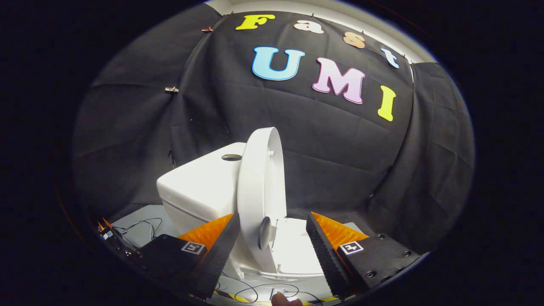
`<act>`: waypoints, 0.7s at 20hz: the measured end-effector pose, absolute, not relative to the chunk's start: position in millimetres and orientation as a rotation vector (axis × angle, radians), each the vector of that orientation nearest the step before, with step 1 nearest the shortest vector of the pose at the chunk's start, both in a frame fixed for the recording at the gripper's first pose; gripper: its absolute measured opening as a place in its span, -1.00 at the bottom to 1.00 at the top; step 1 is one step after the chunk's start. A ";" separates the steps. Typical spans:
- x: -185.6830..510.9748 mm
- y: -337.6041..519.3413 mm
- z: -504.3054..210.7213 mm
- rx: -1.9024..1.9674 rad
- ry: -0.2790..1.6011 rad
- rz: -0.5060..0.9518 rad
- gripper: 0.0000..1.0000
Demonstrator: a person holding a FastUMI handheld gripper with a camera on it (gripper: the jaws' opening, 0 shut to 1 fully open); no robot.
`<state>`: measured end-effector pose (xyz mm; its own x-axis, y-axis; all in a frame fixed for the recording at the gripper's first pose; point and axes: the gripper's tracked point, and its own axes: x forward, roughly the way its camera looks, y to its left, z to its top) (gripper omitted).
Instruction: Open the toilet lid.
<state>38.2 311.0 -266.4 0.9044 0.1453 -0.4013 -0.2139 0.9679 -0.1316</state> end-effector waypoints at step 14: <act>37.0 242.8 -128.6 -0.003 0.249 0.220 0.97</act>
<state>37.0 242.8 -128.6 0.9455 0.2153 -0.2443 -0.2160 0.9761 0.0239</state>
